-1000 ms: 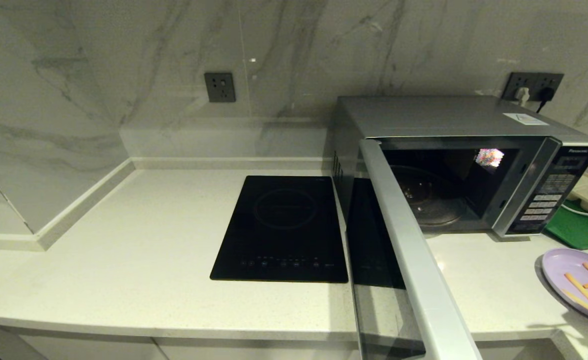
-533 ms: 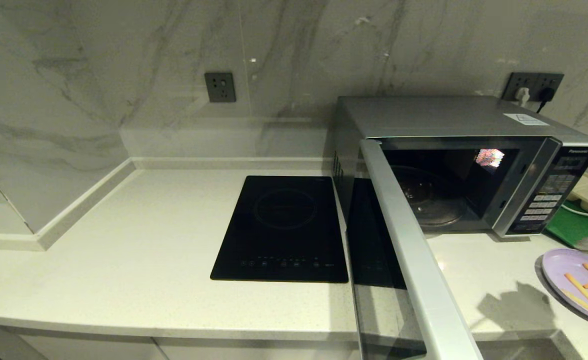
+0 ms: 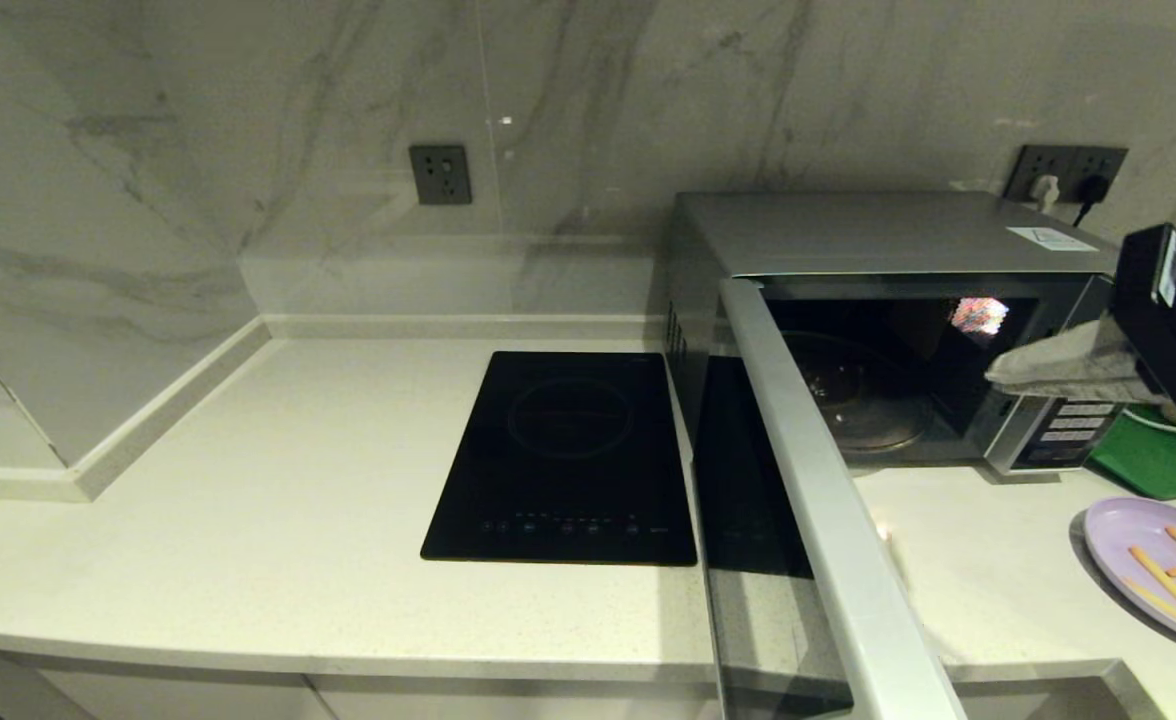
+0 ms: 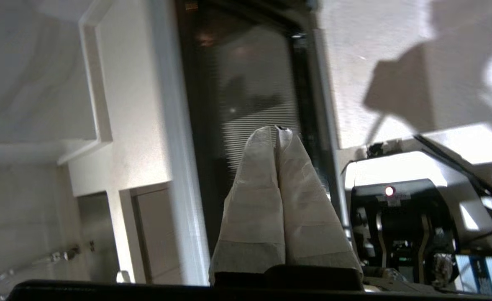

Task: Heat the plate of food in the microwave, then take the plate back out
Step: Close the microwave oven

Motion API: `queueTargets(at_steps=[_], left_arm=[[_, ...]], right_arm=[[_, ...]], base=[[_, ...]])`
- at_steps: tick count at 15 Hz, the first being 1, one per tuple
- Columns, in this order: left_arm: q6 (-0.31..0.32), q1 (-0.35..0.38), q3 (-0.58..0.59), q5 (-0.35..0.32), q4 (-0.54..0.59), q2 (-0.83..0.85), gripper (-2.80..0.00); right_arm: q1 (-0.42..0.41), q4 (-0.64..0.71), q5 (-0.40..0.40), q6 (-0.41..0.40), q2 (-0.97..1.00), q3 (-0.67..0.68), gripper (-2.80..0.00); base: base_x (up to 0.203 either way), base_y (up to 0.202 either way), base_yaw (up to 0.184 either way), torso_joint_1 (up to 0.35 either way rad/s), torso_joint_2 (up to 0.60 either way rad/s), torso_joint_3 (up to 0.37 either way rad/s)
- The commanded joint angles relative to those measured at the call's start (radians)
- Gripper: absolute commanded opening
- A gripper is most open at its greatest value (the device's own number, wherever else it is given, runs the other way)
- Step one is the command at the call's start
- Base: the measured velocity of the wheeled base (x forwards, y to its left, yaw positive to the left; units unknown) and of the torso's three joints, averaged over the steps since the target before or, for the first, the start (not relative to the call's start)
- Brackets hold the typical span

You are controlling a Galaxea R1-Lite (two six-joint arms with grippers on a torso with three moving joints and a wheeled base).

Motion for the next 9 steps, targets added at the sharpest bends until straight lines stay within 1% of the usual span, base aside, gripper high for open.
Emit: queueTargets(at_steps=[1,3,5,7,9], left_arm=[[-0.001,0.000,0.000,0.000,0.000,0.000,-2.80],[-0.001,0.000,0.000,0.000,0.000,0.000,-2.80],[-0.001,0.000,0.000,0.000,0.000,0.000,-2.80],[-0.001,0.000,0.000,0.000,0.000,0.000,-2.80],[-0.001,0.000,0.000,0.000,0.000,0.000,-2.80]], right_arm=[[0.094,0.061,-0.022,0.009,0.092,-0.150,-2.80],[0.165,0.120,-0.053,0.012,0.161,-0.246,-2.80],[0.239,0.139,-0.094,0.015,0.209,-0.303,-2.80],[0.309,0.142,-0.103,0.018,0.244,-0.337,-2.80],[0.351,0.143,-0.104,0.023,0.283,-0.365,-2.80]], base=[[0.000,0.000,0.000,0.000,0.00,0.000],[0.000,0.000,0.000,0.000,0.00,0.000],[0.000,0.000,0.000,0.000,0.00,0.000],[0.000,0.000,0.000,0.000,0.00,0.000],[0.000,0.000,0.000,0.000,0.00,0.000]])
